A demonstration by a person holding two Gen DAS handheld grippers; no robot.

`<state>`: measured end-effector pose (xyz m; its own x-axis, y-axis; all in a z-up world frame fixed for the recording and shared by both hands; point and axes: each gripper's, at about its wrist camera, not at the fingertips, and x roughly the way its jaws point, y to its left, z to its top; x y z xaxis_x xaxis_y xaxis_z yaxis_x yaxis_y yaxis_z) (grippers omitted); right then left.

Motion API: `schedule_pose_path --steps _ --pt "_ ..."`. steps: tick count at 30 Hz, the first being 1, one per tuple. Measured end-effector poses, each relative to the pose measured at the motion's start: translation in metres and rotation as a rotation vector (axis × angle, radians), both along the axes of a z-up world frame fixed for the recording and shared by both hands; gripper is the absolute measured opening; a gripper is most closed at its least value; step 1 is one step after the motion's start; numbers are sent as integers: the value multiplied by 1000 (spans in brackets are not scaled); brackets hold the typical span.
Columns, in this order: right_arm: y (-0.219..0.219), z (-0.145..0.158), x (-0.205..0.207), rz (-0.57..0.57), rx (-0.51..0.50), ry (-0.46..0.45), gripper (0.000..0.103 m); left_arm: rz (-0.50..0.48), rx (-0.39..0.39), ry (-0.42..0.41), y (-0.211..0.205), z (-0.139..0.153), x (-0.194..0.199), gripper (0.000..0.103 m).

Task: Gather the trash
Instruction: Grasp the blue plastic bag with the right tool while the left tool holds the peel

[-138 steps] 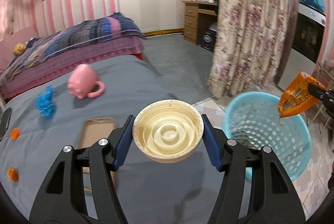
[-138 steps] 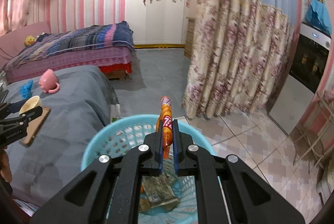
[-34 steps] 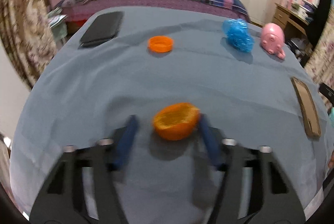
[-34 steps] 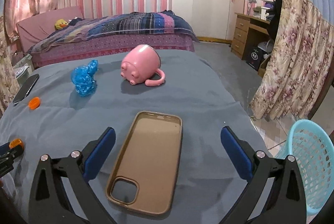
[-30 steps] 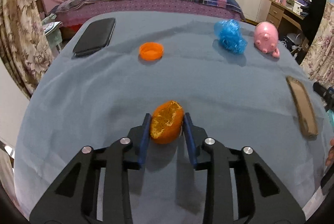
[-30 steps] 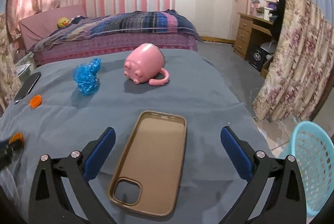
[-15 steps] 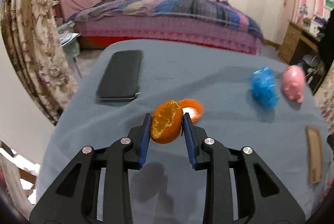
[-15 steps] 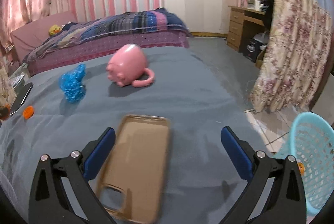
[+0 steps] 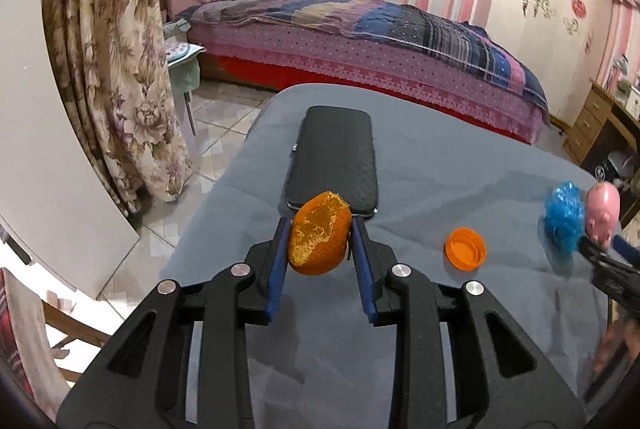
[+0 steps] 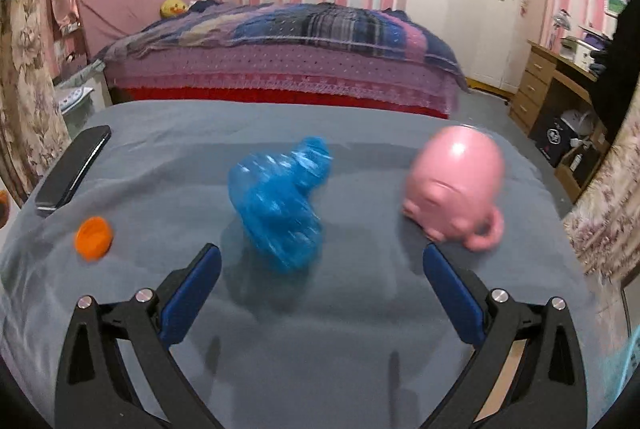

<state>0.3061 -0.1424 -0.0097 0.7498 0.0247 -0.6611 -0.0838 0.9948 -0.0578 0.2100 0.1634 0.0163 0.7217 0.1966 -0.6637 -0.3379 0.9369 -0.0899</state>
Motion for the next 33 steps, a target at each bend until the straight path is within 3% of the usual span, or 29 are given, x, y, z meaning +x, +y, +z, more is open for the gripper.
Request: schedule_pose_path --steps 1,3,5,6,12,18,27,33 --pt "2 -1 3 2 -3 2 96 6 2 -2 2 0 0 29" --pt "9 -4 15 41 0 12 82 14 12 -6 6 1 0 29" --pt "15 -7 23 101 -15 60 33 20 7 -12 10 2 0 29" --pt "14 -4 26 123 -18 65 28 21 -1 -14 12 2 -1 29" --pt "-35 62 9 88 36 -90 24 43 -19 -20 20 4 -2 29" --pt "-85 96 -24 24 -20 -139 24 40 -5 -23 18 6 -4 29" --pt "-158 91 -84 -66 -45 -126 24 51 36 -24 11 10 -7 29" --pt "-198 75 -120 -88 -4 -108 24 -54 87 -15 -49 11 -12 29"
